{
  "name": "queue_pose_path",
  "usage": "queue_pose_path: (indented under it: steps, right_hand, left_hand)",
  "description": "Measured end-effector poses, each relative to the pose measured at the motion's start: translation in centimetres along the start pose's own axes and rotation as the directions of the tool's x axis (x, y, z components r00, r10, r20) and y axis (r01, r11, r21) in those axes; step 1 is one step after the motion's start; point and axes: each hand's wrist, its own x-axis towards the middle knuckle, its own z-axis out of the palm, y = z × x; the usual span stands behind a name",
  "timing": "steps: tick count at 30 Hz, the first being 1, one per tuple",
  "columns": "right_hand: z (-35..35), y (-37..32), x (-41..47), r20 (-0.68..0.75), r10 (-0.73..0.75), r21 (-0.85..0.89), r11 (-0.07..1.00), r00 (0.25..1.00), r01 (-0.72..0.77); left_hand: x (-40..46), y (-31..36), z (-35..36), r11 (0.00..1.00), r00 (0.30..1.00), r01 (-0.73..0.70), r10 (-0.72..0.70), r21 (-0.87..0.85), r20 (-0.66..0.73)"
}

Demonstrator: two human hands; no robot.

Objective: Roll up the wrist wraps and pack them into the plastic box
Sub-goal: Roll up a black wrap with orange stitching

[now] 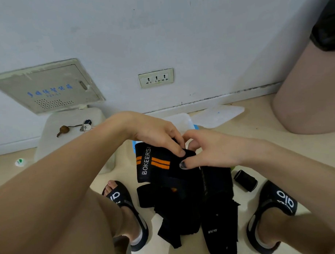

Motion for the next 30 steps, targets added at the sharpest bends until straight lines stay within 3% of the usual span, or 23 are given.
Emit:
queue_pose_path:
  steps: [6, 10, 13, 15, 20, 26, 30]
  right_hand:
    - [-0.4, 0.2, 0.1, -0.051, -0.009, -0.046, 0.999, 0.999, 0.006]
    - [-1.0, 0.1, -0.1, -0.112, -0.022, 0.024, 0.999, 0.993, 0.025]
    - [-1.1, 0.6, -1.0, -0.129, -0.025, 0.038, 0.999, 0.991, 0.03]
    - [-1.1, 1.0, -1.4, -0.182, -0.018, 0.085, 0.996, 0.983, 0.034]
    - [-1.7, 0.9, -1.2, -0.281, -0.001, 0.211, 0.976, 0.96, 0.063]
    - [-2.8, 0.9, -1.6, -0.349, 0.011, 0.411, 0.901, 0.937, 0.142]
    - [-3.4, 1.1, -1.7, -0.453, 0.075, 0.555, 0.804, 0.888, 0.215]
  left_hand:
    - [0.3, -0.7, -0.7, 0.988, 0.999, 0.028, -0.021, -0.152, 0.048]
    - [0.6, -1.3, -1.8, 0.968, 0.991, 0.073, -0.097, -0.24, -0.093]
    - [0.8, -4.4, -3.4, 0.939, 0.876, 0.315, -0.343, -0.138, -0.339]
    - [0.5, -6.0, -3.9, 0.902, 0.832, 0.406, -0.431, -0.146, -0.349]
    - [0.6, -5.0, -3.4, 0.922, 0.87, 0.237, -0.342, -0.308, -0.356]
    - [0.6, -5.1, -3.4, 0.816, 0.804, 0.147, -0.427, -0.559, -0.413]
    - [1.2, -3.6, -2.1, 0.758, 0.945, 0.123, -0.287, -0.641, -0.157]
